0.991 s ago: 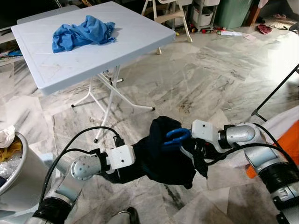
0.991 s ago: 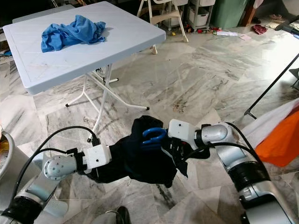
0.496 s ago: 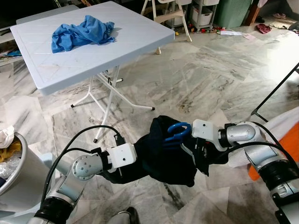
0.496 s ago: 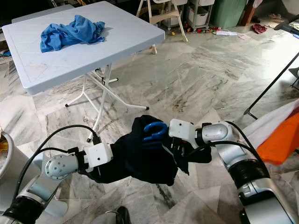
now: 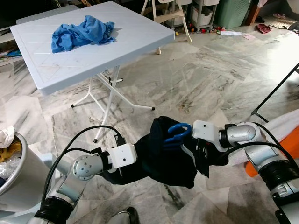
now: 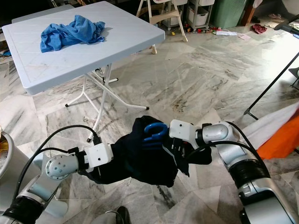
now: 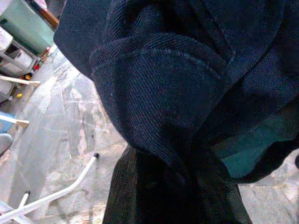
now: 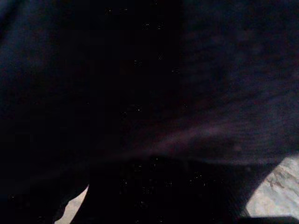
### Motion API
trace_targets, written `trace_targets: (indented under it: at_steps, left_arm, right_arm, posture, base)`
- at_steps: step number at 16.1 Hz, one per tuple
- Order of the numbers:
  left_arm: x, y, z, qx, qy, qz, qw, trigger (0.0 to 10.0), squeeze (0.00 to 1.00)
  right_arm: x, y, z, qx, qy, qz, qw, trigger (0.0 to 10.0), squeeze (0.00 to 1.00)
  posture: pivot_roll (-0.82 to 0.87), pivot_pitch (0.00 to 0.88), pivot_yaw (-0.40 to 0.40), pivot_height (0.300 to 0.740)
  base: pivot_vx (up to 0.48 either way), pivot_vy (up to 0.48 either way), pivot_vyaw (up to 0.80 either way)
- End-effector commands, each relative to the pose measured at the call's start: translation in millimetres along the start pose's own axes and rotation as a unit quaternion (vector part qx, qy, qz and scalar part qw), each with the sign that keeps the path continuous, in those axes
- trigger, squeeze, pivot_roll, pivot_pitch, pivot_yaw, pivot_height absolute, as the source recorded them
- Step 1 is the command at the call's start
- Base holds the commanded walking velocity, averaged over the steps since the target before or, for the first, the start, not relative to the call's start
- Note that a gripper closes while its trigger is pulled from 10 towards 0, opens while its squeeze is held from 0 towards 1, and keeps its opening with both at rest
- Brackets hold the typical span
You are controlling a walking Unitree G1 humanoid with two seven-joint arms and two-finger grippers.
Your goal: Hang hanger
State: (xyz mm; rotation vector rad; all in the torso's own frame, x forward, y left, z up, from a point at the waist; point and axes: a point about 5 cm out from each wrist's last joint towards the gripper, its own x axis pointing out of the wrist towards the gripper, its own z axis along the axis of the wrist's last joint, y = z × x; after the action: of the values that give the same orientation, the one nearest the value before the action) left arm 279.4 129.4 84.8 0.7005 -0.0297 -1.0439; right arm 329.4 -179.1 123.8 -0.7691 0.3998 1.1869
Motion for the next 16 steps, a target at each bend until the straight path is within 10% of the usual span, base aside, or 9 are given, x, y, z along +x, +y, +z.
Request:
trace_targets:
  at_steps: [1, 2, 16]
  left_arm:
    - [2.8, 7.0, 12.5, 0.017, -0.033, 0.012, 0.999, 10.0, 0.46]
    - [2.8, 7.0, 11.1, 0.015, -0.031, 0.015, 0.999, 10.0, 1.00]
    - [-32.0, 15.7, -24.5, 0.010, 0.038, 0.095, 0.995, 10.0, 1.00]
  right_arm:
    - [-9.6, -2.4, -13.9, 0.032, 0.017, -0.028, 0.999, 0.0, 0.00]
    - [-9.3, -2.0, -14.0, 0.032, 0.017, -0.028, 0.999, 0.0, 0.00]
    - [-19.9, -7.7, -19.7, 0.039, 0.006, -0.059, 0.997, 0.0, 0.00]
  posture:
    - [-0.17, 0.103, 0.071, 0.740]
    - [-0.16, 0.103, 0.071, 0.740]
    - [-0.14, 0.114, 0.061, 0.740]
  base:
    - [0.000, 0.000, 0.00]
    - [0.000, 0.000, 0.00]
    - [0.000, 0.000, 0.00]
